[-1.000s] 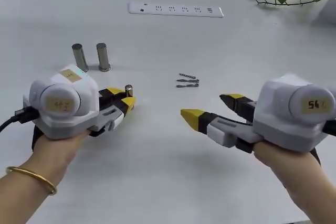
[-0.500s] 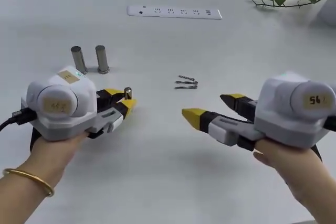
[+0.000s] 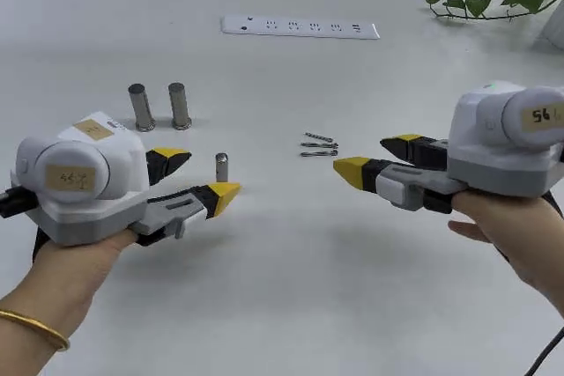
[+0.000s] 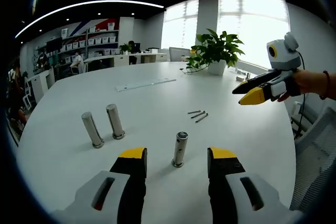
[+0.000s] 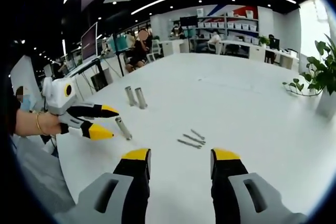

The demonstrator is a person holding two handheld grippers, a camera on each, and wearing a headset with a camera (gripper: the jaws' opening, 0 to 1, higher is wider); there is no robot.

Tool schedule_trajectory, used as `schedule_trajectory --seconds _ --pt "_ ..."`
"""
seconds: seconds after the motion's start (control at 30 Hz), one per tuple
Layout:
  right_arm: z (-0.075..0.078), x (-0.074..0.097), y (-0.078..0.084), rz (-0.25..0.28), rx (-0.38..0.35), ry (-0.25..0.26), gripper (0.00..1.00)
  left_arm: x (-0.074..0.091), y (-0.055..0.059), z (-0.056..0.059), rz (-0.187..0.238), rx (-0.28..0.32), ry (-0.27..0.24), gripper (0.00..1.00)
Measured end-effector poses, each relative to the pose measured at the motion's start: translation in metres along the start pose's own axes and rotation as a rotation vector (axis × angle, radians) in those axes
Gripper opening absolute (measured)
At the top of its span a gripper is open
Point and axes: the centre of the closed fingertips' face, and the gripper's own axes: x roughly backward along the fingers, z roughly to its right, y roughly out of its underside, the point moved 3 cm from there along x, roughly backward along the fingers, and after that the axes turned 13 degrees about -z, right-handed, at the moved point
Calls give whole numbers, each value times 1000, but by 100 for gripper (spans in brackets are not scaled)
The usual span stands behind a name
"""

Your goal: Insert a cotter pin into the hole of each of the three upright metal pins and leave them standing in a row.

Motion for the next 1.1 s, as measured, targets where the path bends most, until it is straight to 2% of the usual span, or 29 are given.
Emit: schedule_trajectory --seconds 0.23,0.33,0.43,0.67,1.03,1.1 --pt "10 -12 -8 -70 87 -15 34 16 -1 -3 6 19 -21 62" --pt "14 -16 -15 -86 106 -24 31 22 5 -3 -34 0 -31 66" --pt "18 -20 -21 -108 129 -30 29 27 9 -2 -50 -4 -34 72" --pt "24 -32 -32 -157 213 -35 24 41 12 -5 -45 43 -41 81" --pt "31 -54 -30 -253 292 -47 15 56 11 -7 -22 105 -62 95" --pt "34 -58 -30 -275 321 -36 14 57 11 -7 -12 130 -62 97"
